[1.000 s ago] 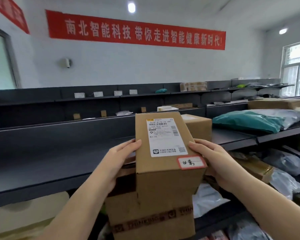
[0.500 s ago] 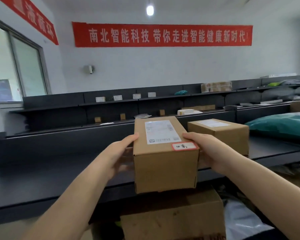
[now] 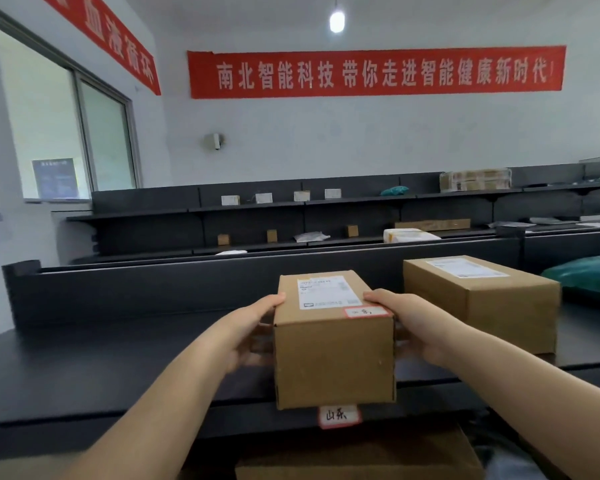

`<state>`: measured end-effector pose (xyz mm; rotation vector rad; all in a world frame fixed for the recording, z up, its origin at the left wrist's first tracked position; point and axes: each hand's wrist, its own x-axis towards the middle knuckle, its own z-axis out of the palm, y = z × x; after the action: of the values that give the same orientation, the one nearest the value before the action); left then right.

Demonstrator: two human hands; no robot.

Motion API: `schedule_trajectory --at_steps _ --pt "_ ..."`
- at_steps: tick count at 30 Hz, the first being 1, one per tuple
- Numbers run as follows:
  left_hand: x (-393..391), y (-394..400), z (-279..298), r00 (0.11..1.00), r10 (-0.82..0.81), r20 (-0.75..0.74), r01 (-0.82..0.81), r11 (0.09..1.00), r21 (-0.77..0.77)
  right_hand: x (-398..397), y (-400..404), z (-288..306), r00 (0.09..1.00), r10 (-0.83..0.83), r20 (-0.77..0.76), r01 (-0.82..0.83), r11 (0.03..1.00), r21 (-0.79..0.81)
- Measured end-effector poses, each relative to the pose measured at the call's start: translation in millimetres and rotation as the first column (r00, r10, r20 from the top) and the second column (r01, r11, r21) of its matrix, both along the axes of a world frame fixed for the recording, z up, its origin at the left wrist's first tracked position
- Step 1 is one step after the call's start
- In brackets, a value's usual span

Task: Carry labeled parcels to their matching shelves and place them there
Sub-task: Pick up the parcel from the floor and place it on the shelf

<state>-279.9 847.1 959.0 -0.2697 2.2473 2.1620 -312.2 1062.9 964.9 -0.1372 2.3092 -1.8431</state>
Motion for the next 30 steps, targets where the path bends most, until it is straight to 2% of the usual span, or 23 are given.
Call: schedule_trajectory --at_steps 21,30 --pt "-82.6 -7.8 -10.8 0.994 0.113 0.007 -0.113 0.991 0.065 -83.1 -13.8 -5.6 0.999 -0.005 0.039 0.009 0.996 -0.09" --pt "-91.6 -9.3 -9.6 0.992 0.123 0.01 -0.123 0.992 0.04 -98.6 -17.4 -4.9 0.999 -0.016 0.038 0.019 0.996 -0.092"
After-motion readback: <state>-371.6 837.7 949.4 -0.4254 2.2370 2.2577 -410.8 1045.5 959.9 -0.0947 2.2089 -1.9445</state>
